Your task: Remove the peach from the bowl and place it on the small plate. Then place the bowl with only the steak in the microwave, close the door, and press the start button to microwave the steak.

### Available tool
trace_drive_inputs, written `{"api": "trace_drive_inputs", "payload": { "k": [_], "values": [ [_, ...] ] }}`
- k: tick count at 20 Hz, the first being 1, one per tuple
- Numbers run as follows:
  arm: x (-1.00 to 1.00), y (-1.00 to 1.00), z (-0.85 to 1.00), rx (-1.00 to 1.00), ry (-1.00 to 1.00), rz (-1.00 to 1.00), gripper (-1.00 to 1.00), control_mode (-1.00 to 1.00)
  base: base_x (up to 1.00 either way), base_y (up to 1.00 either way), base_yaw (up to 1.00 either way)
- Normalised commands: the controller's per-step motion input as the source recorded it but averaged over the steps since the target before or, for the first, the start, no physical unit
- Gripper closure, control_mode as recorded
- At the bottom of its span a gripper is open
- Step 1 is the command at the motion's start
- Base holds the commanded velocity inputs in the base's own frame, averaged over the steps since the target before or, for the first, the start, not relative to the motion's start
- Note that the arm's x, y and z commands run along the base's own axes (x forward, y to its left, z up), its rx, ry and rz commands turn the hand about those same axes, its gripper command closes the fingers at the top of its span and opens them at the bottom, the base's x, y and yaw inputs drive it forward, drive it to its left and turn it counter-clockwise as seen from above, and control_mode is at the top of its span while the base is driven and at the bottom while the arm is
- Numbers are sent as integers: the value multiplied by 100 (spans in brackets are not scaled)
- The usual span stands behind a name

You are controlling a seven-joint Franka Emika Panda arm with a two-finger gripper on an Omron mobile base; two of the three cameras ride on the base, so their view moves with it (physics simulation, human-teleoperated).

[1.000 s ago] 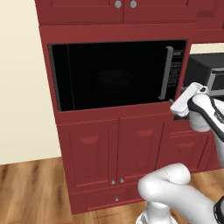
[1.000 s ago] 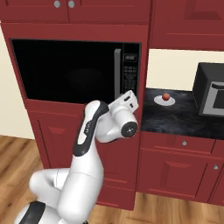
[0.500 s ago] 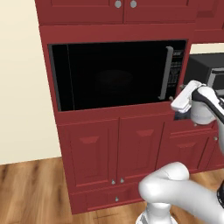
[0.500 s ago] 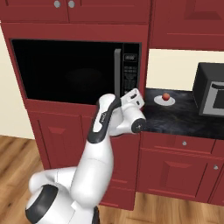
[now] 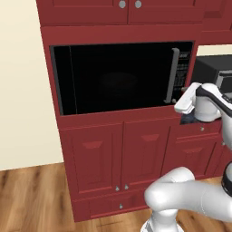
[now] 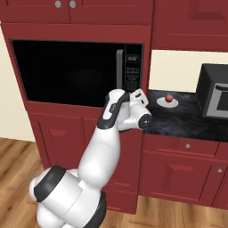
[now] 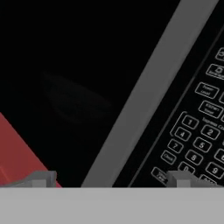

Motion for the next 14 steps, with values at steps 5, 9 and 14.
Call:
{"api": "trace_drive_inputs", "payload": {
  "k": [5, 9, 14],
  "values": [
    [21, -11, -4, 0, 0, 1, -100, -100, 0, 0, 0],
    [17, -9, -21, 0, 0, 0, -100, -100, 0, 0, 0],
    [24, -3, -13, 0, 0, 0, -100, -100, 0, 0, 0]
  ]
}}
